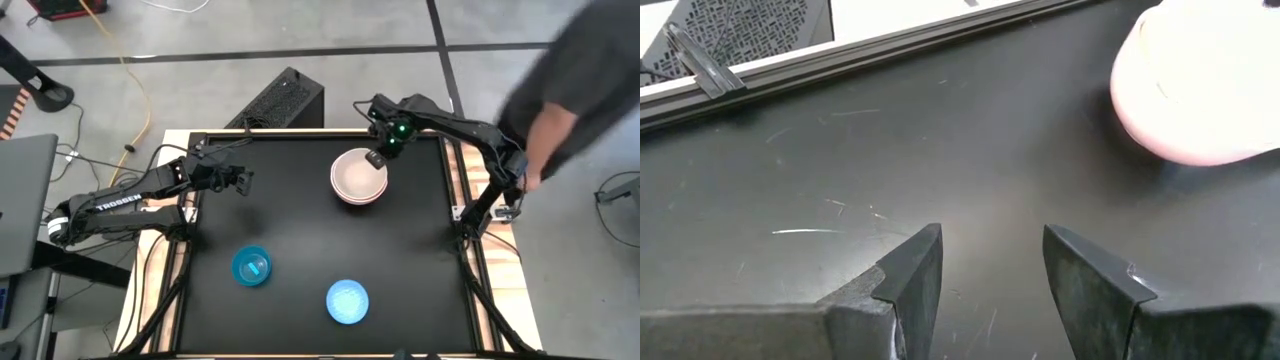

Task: Nest bowls inside each other
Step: Stack the gray bowl on the light orange bowl, then stack the blue patterned bowl on the gray bowl

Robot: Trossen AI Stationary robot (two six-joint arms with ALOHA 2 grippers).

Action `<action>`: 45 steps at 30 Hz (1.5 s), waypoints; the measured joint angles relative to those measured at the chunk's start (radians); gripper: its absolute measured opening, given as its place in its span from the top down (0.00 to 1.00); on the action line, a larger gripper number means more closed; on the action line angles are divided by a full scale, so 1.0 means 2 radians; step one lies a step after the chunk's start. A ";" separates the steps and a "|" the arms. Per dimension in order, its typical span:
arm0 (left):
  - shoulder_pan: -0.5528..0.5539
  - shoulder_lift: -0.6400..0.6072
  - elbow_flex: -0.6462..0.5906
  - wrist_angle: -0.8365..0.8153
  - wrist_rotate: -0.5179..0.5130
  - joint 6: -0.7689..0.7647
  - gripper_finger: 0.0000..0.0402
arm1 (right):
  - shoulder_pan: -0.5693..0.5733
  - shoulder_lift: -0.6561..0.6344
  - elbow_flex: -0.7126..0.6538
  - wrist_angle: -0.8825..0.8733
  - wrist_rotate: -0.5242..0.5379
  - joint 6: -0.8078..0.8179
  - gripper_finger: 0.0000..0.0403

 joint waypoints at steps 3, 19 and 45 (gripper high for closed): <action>0.000 0.000 0.000 0.000 0.000 0.001 0.59 | -0.007 0.001 -0.017 0.004 -0.001 0.000 0.99; 0.000 0.000 0.000 -0.001 0.002 0.000 0.59 | 0.075 -0.032 -0.020 0.017 -0.050 0.049 0.99; 0.000 0.000 0.000 0.016 0.072 0.075 0.59 | 0.530 0.030 -0.020 0.197 0.111 0.235 0.56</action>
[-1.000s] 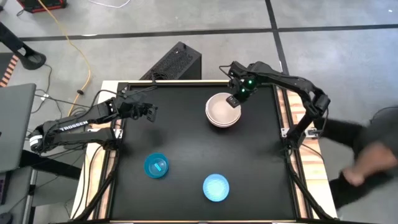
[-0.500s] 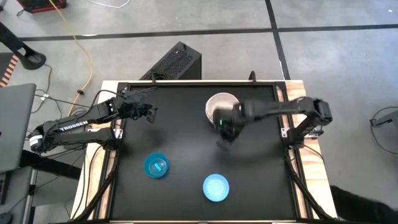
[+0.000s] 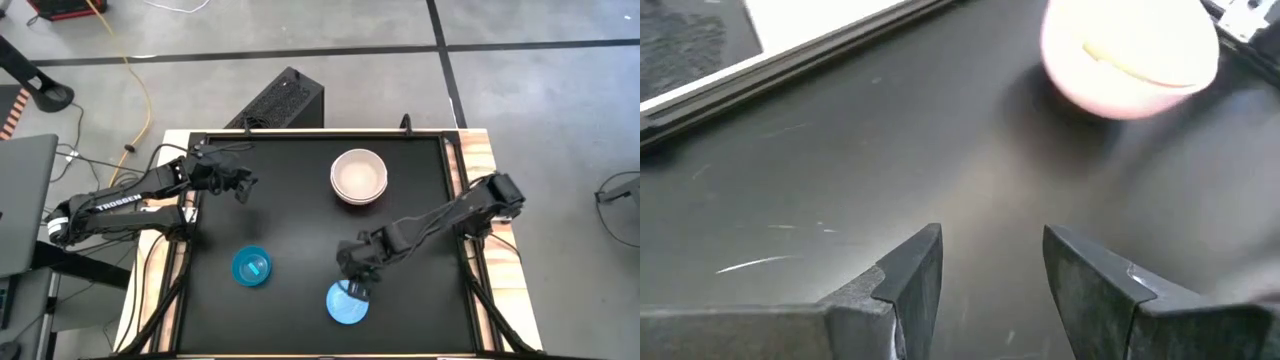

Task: Nest bowls inside each other
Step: Stack the blue patterned bowl on the gray bowl

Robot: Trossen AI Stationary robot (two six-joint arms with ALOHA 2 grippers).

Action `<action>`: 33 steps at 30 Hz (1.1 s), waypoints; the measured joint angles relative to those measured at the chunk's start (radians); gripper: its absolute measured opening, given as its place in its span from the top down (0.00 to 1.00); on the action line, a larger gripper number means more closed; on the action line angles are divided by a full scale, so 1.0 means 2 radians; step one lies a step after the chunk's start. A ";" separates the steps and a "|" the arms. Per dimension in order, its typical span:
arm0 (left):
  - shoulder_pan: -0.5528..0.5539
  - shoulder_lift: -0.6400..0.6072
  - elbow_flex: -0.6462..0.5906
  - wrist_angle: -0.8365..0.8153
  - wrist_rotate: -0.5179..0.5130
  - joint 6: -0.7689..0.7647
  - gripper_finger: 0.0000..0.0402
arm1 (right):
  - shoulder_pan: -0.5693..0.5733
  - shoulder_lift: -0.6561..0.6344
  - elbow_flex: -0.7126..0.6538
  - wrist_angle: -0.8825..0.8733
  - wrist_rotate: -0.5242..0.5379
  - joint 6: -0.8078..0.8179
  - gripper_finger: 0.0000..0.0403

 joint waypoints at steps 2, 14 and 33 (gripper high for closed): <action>0.000 0.000 0.000 0.005 0.011 0.004 0.59 | 0.006 0.021 0.000 0.012 0.000 -0.005 0.48; 0.000 0.000 0.000 -0.002 0.057 0.019 0.59 | 0.006 0.100 0.000 0.020 -0.015 0.003 0.37; 0.000 0.000 0.000 0.001 0.054 0.020 0.59 | -0.044 0.075 0.000 0.033 -0.087 -0.056 0.96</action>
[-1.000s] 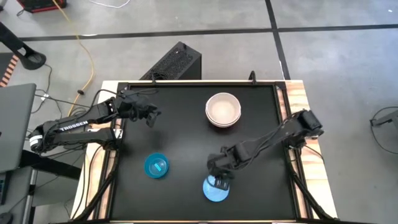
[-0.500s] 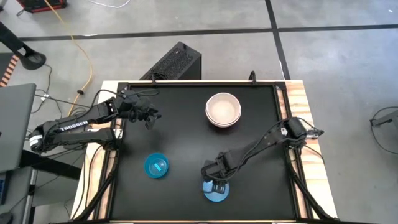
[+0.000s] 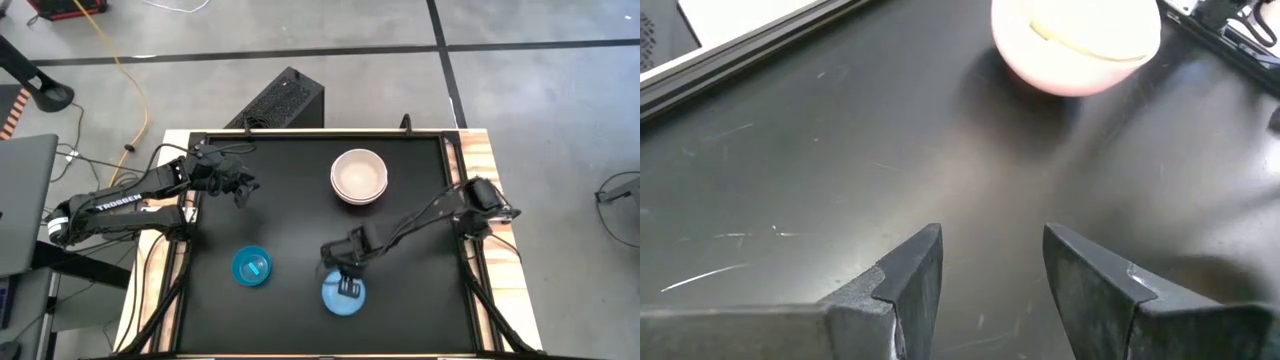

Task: Nest bowls inside each other
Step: Stack the blue patterned bowl on the gray bowl

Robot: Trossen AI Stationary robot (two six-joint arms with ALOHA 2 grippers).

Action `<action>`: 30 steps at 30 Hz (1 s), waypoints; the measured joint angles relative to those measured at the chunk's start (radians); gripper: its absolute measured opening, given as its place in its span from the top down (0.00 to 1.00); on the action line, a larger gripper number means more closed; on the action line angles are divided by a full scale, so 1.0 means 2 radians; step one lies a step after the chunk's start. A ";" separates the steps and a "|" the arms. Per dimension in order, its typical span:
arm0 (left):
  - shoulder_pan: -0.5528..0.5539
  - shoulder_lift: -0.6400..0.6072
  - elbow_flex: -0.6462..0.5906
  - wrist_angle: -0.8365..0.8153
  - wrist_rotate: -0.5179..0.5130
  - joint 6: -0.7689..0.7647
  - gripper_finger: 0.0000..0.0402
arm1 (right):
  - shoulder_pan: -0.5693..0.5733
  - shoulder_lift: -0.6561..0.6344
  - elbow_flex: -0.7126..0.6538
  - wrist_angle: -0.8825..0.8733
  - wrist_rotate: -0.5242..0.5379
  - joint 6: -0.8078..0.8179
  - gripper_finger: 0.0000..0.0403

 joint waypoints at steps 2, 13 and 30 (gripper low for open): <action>0.000 0.000 0.000 0.000 -0.004 -0.004 0.59 | -0.017 -0.024 0.000 -0.011 -0.010 -0.018 0.98; 0.000 0.000 0.000 0.000 -0.026 -0.038 0.59 | -0.179 -0.167 0.000 -0.111 0.007 -0.098 1.00; 0.000 0.000 0.000 0.001 -0.070 -0.105 0.59 | -0.410 -0.120 0.000 -0.112 0.062 -0.199 1.00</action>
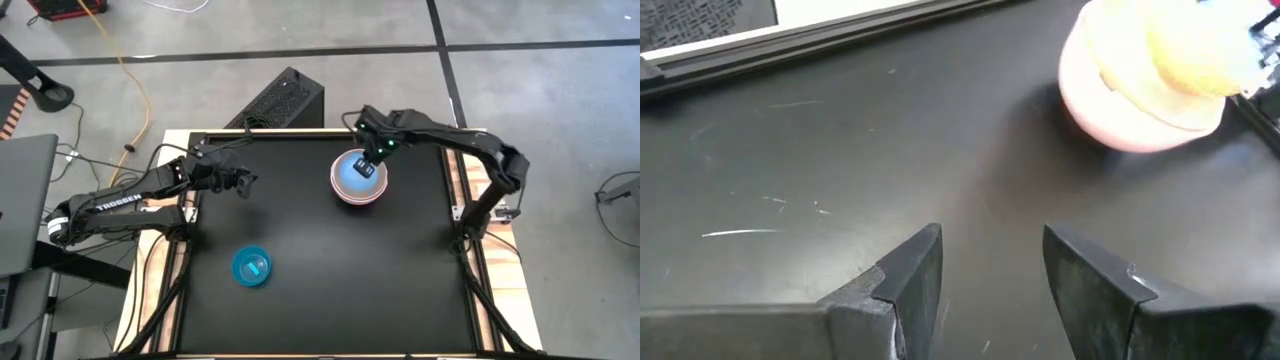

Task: Nest bowls inside each other
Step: Stack the blue patterned bowl on the gray bowl

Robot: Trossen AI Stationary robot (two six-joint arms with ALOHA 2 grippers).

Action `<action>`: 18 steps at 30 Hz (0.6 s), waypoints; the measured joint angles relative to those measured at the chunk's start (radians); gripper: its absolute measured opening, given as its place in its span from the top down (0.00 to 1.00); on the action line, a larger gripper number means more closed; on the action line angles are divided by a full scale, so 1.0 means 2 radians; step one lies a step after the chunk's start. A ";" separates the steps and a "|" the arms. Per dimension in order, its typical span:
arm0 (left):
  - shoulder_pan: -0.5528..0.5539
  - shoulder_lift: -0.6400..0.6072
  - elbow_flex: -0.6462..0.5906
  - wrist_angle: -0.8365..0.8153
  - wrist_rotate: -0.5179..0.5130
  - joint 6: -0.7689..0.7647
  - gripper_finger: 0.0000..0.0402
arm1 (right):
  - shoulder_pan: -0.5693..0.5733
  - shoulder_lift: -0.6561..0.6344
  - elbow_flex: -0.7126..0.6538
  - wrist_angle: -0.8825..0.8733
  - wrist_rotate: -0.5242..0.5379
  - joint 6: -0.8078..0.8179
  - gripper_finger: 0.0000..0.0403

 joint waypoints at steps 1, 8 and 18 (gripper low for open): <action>0.000 0.000 0.000 0.000 -0.002 -0.003 0.59 | -0.004 0.008 0.000 -0.001 0.000 -0.005 1.00; 0.000 0.000 0.000 0.000 -0.010 -0.022 0.59 | -0.023 0.049 0.000 -0.005 -0.004 -0.027 1.00; 0.000 0.000 0.000 0.000 -0.016 -0.032 0.59 | -0.039 0.063 0.000 0.009 -0.003 -0.037 0.97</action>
